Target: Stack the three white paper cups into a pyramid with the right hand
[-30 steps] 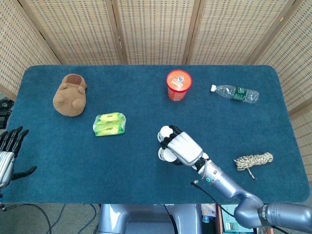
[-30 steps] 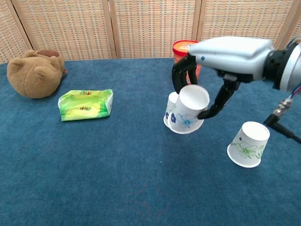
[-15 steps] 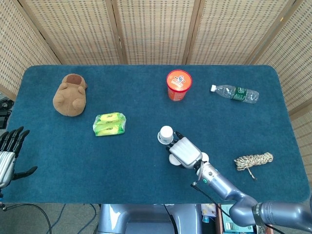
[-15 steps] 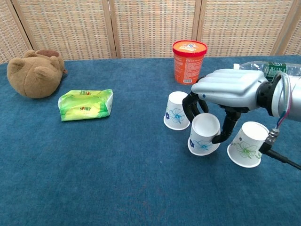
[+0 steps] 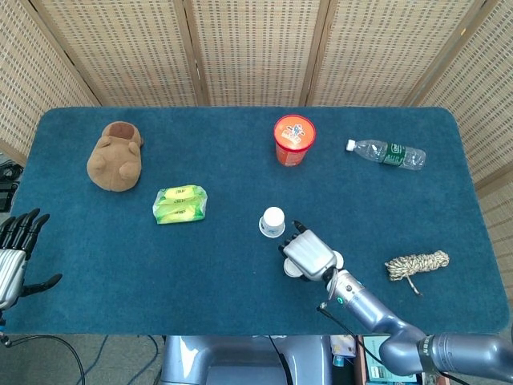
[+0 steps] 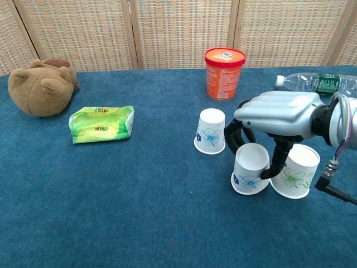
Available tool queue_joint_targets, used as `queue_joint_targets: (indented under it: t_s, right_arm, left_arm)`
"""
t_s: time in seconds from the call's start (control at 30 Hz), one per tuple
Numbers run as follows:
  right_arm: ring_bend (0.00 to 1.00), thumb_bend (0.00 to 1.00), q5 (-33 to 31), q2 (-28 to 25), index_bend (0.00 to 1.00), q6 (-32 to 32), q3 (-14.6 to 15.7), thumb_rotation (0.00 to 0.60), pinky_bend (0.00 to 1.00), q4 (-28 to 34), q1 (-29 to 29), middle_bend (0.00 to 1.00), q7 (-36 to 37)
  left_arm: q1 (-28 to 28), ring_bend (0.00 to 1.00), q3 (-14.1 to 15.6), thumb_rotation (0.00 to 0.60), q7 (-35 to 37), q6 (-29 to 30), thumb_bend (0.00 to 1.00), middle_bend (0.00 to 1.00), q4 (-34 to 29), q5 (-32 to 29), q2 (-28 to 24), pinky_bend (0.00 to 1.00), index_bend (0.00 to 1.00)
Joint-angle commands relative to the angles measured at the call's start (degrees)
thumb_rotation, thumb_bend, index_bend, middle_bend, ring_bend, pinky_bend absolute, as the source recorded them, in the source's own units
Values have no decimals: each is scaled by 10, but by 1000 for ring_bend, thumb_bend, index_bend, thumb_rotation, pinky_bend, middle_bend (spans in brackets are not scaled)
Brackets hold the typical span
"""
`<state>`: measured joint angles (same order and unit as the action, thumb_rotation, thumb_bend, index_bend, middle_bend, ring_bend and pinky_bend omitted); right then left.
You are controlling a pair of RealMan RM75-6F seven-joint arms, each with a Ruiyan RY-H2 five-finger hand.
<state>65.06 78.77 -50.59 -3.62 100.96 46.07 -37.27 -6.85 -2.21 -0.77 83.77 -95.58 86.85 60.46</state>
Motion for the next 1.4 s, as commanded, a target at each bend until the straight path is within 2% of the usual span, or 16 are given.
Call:
queue_joint_targets:
  t_s: [0.03,0.1,0.17,0.2,0.27,0.33,0.43,0.63,0.77,0.87,0.97,1.1,1.3,1.4]
  right_arm:
    - [476,327,-5,-1,505,-1,3,600,161,4,2,532,-8]
    - [471,327,-9,-1,505,-3,6,600,146,6,3,503,-15]
    - [418,317,-20,-3,469,-1,9,600,109,11,5,413,-23]
    - [372,301,-26,-5,438,0,10,600,92,13,6,356,-26]
    - [192,216,-45,-13,304,4,14,600,46,24,10,160,-37]
    - [87,160,-56,-19,204,1,17,600,23,35,12,57,-45]
    - [56,132,-54,-26,150,-9,19,600,8,48,10,17,-45]
    - [54,121,-19,-55,120,-37,13,600,0,91,-3,25,-9]
    - [54,121,21,-73,119,-62,-16,600,0,104,-12,83,56]
    - [56,121,24,-77,120,-67,-48,600,6,93,-4,110,87]
    - [63,121,-16,-69,120,-51,-81,600,29,66,17,128,104]
    - [91,121,-82,-37,122,-23,-106,600,81,15,47,163,110]
    - [135,121,-148,2,136,5,-111,600,171,-36,74,211,110]
    - [154,121,-177,33,138,24,-104,600,201,-81,90,226,110]
  left_arm:
    - [0,0,0,600,1,0,74,0,0,0,0,0,0]
    - [0,0,0,600,0,1,74,0,0,-1,0,0,0]
    - [1,0,0,600,0,1,75,0,0,0,0,0,0]
    - [1,0,0,600,0,2,74,0,0,0,0,0,0]
    - [1,0,1,600,0,2,74,0,-1,1,-1,0,0]
    - [1,0,0,600,1,2,74,0,0,1,-1,0,0]
    - [1,0,1,600,2,2,75,0,0,1,-1,0,0]
    - [2,0,1,600,2,4,75,0,0,2,-1,0,0]
    - [1,0,0,600,0,2,75,0,0,0,0,0,0]
    - [-1,0,0,600,1,0,74,0,1,-1,0,0,0]
    - [-1,0,-1,600,0,-1,74,0,1,-1,0,0,0]
    - [-1,0,-3,600,3,0,75,0,2,-5,-1,0,0]
    - [-1,0,-5,600,9,-1,75,0,2,-10,-3,0,0]
    - [-1,0,-5,600,12,-1,75,0,2,-11,-4,0,0]
